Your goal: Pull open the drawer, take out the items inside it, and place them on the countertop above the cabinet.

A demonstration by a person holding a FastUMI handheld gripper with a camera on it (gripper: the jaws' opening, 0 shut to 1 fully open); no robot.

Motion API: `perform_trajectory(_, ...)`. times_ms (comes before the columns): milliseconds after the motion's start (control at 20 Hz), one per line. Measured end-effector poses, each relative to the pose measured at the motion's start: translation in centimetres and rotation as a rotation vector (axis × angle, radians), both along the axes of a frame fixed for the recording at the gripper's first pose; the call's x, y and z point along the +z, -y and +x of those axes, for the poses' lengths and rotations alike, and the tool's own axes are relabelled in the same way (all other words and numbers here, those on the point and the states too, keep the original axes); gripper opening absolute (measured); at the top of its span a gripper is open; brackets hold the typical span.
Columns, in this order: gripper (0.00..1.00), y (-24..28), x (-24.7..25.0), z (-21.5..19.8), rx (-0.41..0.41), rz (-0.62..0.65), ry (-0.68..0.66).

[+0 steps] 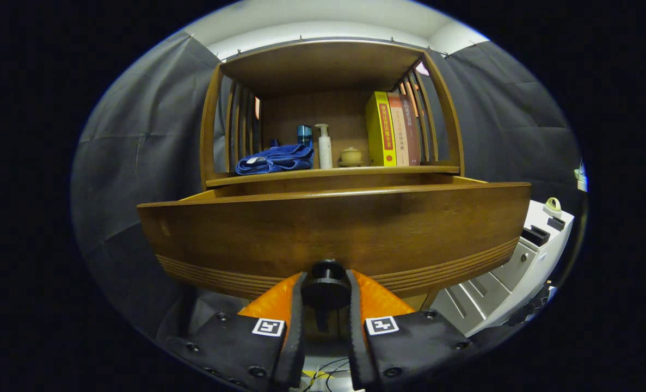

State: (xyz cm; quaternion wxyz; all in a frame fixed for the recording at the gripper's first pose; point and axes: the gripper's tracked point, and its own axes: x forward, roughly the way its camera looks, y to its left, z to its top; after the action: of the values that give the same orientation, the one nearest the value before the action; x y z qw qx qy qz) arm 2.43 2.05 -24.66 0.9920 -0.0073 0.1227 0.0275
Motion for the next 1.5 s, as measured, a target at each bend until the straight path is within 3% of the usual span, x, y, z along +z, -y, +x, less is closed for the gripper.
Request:
perform_trajectory(300,0.64,0.1,0.4,0.1,-0.008,-0.034,0.019)
perform_trajectory(550,1.0,-1.7,2.0,-1.2,0.052,-0.016,0.066)
perform_trajectory(750,0.99,-1.2,9.2,-2.7,0.059,0.004,0.225)
perform_trajectory(900,0.99,-0.1,16.0,-0.4,0.048,-0.009,0.274)
perform_trajectory(1050,0.99,0.4,20.6,3.3,0.062,-0.056,0.19)
perform_trajectory(1200,0.99,-0.3,22.2,8.3,0.088,-0.014,0.03)
perform_trajectory(1350,1.0,0.6,19.2,13.0,0.049,-0.041,-0.194)
perform_trajectory(1500,1.0,1.3,13.5,15.2,0.001,-0.08,-0.416)
